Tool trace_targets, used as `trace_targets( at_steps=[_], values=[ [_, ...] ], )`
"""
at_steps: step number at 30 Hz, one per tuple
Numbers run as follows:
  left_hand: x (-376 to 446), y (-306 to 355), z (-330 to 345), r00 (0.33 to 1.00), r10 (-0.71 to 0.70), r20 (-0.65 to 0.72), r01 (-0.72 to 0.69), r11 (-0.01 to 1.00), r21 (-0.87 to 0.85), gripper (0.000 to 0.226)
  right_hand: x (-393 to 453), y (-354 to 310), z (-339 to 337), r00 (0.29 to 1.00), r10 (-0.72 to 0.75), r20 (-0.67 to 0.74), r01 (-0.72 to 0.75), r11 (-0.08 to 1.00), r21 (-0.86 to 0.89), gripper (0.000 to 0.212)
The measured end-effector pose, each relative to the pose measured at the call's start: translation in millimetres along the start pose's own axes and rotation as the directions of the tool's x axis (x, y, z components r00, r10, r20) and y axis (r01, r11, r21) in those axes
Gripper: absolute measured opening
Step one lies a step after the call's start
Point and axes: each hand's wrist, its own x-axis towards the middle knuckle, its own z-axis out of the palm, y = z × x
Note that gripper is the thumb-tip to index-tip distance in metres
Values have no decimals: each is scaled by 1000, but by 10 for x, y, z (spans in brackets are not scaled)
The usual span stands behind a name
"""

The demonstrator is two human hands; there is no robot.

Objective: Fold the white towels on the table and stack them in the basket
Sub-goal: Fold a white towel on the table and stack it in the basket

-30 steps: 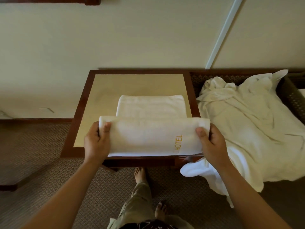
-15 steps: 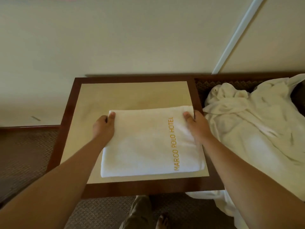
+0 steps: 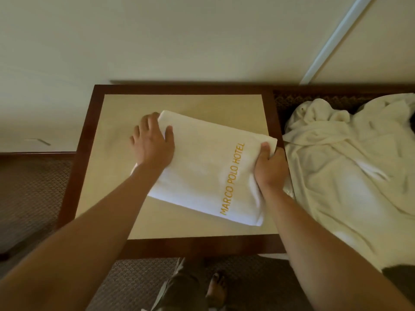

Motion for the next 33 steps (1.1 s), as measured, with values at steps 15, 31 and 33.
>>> trace_targets(
  at_steps=[15,31,33],
  values=[
    [-2004,-535,-565,761,-441,476,637,646,-421,38,-1833,630,-1047,816,271,511,-227,962,-149,45],
    [-1990,-251,-558,823,-409,394,545,764,-346,45,-1471,485,-613,916,-129,379,238,937,-256,49],
    [-2066,-245,-533,850,-384,361,506,786,-356,48,-1528,566,-602,915,-56,399,172,950,-262,51]
  ],
)
